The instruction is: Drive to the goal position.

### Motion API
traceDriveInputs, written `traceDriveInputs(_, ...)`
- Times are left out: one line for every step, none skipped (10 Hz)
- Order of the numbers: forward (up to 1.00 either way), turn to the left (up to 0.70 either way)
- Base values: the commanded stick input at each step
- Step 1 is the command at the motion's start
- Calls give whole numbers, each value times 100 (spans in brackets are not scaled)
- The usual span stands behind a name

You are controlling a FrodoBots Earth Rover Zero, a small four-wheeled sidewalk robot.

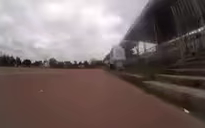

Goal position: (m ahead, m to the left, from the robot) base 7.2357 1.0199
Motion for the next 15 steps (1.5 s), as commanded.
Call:
traceDriveInputs(100, -27)
traceDriveInputs(100, -20)
traceDriveInputs(100, -7)
traceDriveInputs(100, 0)
traceDriveInputs(100, 0)
traceDriveInputs(100, 0)
traceDriveInputs(100, 0)
traceDriveInputs(100, 0)
traceDriveInputs(100, 0)
traceDriveInputs(100, 0)
traceDriveInputs(100, 0)
traceDriveInputs(100, 0)
traceDriveInputs(100, 0)
traceDriveInputs(100, -27)
traceDriveInputs(100, -27)
